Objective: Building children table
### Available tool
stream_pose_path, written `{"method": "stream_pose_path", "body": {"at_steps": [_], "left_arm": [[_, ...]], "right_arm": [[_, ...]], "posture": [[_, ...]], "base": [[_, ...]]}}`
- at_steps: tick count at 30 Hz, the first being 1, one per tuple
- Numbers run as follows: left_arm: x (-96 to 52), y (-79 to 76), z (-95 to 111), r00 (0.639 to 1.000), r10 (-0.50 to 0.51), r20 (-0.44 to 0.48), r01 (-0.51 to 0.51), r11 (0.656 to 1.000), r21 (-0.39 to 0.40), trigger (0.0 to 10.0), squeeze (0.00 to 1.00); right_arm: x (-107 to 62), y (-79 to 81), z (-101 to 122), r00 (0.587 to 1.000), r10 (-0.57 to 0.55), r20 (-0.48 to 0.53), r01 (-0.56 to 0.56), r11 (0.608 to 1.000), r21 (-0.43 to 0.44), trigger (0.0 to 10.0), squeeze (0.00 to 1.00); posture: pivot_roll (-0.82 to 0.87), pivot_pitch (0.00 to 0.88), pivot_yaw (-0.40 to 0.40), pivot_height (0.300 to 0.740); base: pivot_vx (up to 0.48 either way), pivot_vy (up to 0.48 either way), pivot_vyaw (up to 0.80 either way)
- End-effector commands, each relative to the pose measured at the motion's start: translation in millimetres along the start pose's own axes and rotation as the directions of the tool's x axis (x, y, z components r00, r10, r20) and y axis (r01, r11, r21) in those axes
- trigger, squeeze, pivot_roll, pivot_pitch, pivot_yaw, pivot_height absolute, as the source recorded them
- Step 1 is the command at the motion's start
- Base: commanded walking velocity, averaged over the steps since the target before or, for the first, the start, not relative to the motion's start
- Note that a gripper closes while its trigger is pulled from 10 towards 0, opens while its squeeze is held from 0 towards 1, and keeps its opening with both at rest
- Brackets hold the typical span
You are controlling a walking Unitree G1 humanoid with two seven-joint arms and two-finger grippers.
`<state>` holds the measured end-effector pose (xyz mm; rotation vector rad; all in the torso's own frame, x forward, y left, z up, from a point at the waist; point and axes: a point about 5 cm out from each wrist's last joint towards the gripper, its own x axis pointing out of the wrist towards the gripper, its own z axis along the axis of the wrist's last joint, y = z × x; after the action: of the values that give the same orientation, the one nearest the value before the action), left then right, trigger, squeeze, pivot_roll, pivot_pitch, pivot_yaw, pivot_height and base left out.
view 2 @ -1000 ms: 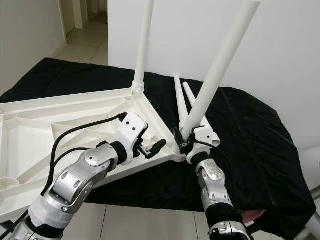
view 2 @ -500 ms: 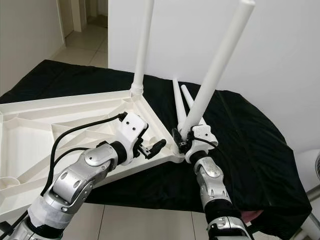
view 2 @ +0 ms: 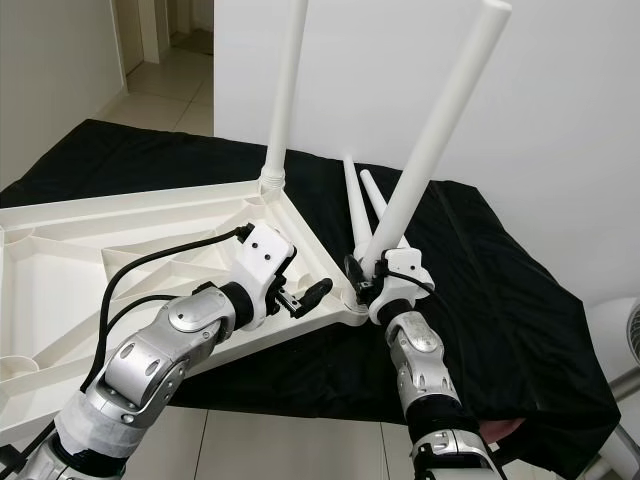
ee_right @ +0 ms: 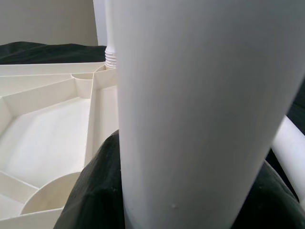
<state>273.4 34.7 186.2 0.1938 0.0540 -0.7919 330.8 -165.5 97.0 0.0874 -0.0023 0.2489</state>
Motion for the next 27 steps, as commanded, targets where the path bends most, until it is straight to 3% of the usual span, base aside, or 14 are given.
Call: {"method": "stream_pose_path", "body": {"at_steps": [1, 18, 22, 27], "left_arm": [[0.4, -3.9, 6, 0.998, -0.057, 0.012, 0.057, 0.998, 0.012, 10.0, 0.0], [-0.5, -4.0, 8, 0.998, -0.056, 0.015, 0.056, 0.998, 0.009, 10.0, 0.0], [-0.6, -3.7, 8, 0.998, -0.054, 0.015, 0.054, 0.999, 0.009, 10.0, 0.0], [-1.0, -3.4, 8, 0.999, -0.052, 0.013, 0.052, 0.999, 0.007, 10.0, 0.0]], "right_arm": [[-20.7, -8.7, -47, 0.967, -0.071, -0.243, 0.089, 0.994, 0.064, 10.0, 0.0], [-23.5, -10.2, -52, 0.96, -0.089, -0.265, 0.113, 0.991, 0.077, 10.0, 0.0], [-29.9, -3.0, -52, 0.98, -0.049, -0.192, 0.048, 0.999, -0.011, 10.0, 0.0], [-41.1, 6.2, -53, 0.992, 0.014, -0.123, -0.018, 0.999, -0.034, 10.0, 0.0]], "posture": [[0.04, 0.0, -0.121, 0.74], [0.05, 0.0, -0.12, 0.74], [0.05, 0.0, -0.12, 0.74], [0.05, 0.0, -0.12, 0.74]], "base": [[0.0, 0.0, 0.0], [0.0, 0.0, 0.0], [0.0, 0.0, 0.0], [0.0, 0.0, 0.0]]}}
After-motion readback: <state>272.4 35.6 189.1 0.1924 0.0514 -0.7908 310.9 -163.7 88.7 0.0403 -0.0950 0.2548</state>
